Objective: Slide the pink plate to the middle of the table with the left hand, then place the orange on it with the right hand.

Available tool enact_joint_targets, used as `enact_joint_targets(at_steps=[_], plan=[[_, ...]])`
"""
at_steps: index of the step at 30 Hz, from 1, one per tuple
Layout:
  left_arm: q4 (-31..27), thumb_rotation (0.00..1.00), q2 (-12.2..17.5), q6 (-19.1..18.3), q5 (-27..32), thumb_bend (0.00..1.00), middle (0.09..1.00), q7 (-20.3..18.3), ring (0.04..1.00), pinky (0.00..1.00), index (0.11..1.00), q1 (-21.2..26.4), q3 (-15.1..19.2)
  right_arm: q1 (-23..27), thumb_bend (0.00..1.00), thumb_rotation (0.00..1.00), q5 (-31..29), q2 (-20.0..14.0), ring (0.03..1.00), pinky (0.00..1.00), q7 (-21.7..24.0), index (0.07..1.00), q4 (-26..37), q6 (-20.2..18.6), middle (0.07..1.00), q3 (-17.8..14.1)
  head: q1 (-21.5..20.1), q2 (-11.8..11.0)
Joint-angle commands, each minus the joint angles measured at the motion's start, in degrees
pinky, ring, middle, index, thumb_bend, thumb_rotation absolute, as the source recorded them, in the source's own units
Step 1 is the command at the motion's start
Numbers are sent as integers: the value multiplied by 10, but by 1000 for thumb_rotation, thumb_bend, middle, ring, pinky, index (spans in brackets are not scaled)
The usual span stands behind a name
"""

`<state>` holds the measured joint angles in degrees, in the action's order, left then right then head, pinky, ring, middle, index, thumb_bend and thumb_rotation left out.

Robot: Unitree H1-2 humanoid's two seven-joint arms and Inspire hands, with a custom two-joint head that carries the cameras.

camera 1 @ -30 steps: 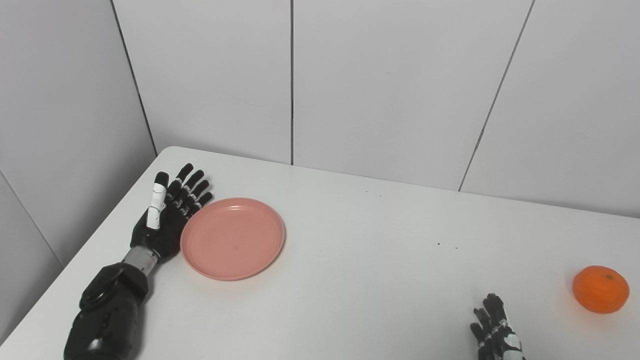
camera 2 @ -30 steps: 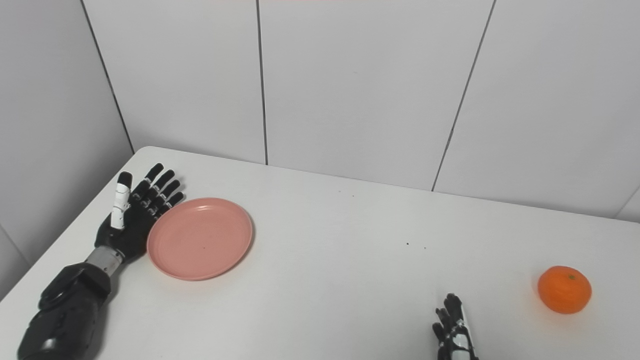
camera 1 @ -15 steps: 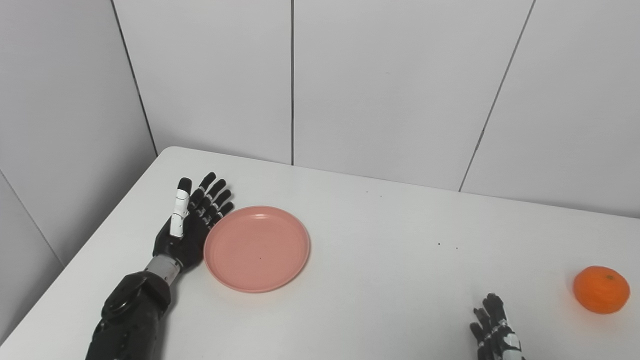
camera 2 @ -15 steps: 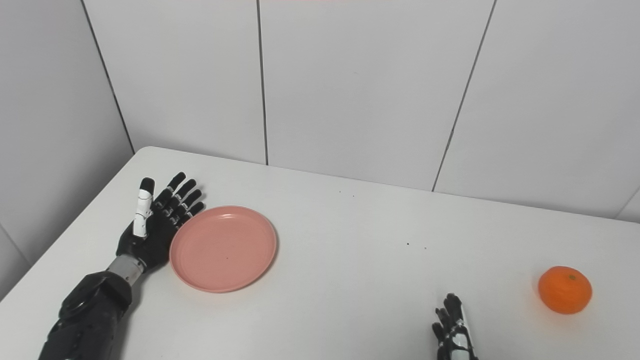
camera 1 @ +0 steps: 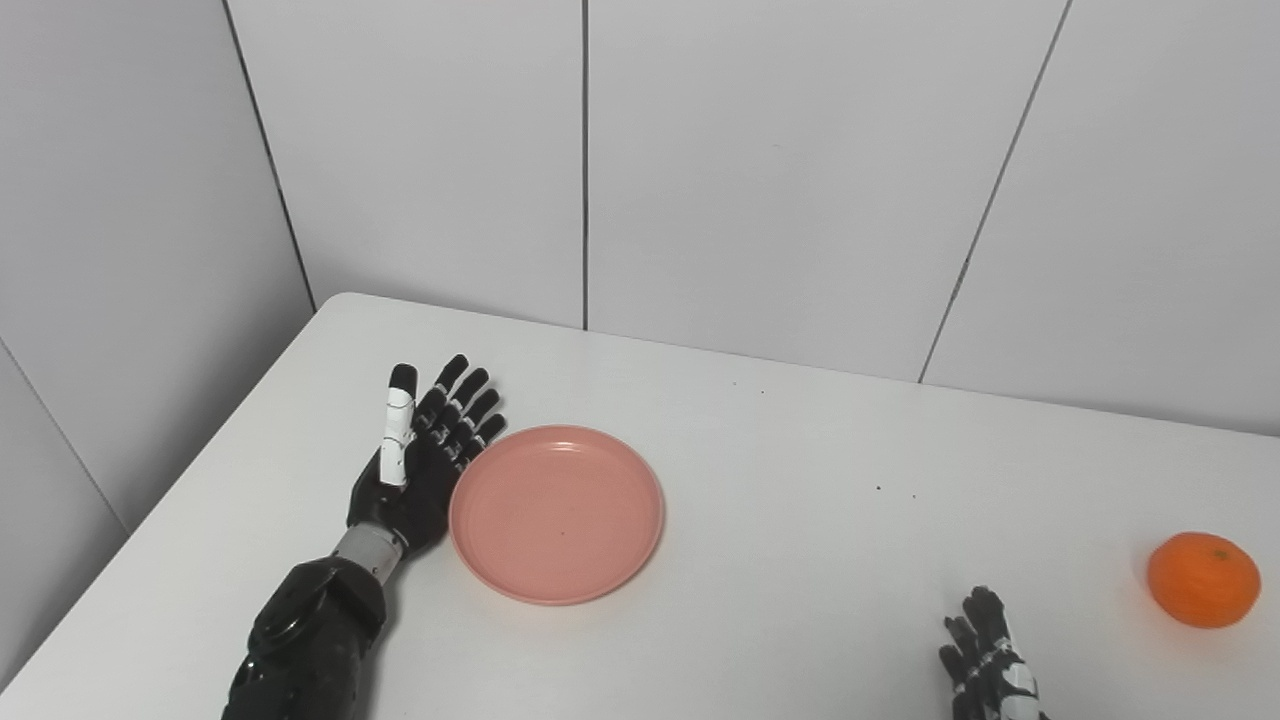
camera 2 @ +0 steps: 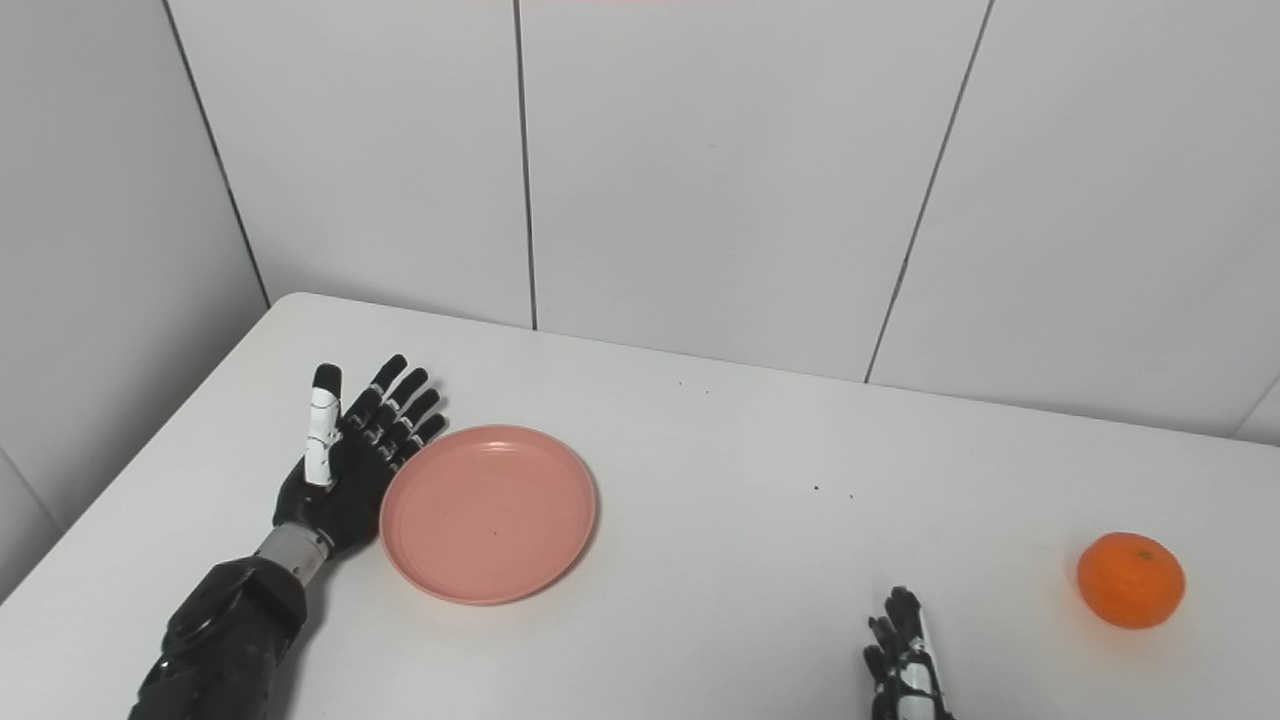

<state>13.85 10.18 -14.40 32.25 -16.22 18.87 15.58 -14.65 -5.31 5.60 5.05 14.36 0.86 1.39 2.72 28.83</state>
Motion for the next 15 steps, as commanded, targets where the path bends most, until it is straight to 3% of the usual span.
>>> enact_joint_targets(at_steps=[1, 6, 15], plan=[[-2, 832, -6, -23, 2, 958, 996, 11, 1000, 1000, 1000, -4, -5, -64, 724, 1000, 9, -5, 995, 1000, -6, 965, -11, -35, 1000, 9, -10, 4], [-7, 836, -13, -33, 11, 953, 1000, 11, 1000, 1000, 1000, 0, 1, -66, 737, 1000, 22, 2, 1000, 1000, -20, 967, -12, -10, 1000, 15, -33, 14], [-14, 808, -24, -35, 22, 984, 1000, 11, 1000, 1000, 1000, -5, 4, -66, 762, 1000, 46, 9, 1000, 1000, -40, 967, -1, -11, 1000, 39, -80, 36]])
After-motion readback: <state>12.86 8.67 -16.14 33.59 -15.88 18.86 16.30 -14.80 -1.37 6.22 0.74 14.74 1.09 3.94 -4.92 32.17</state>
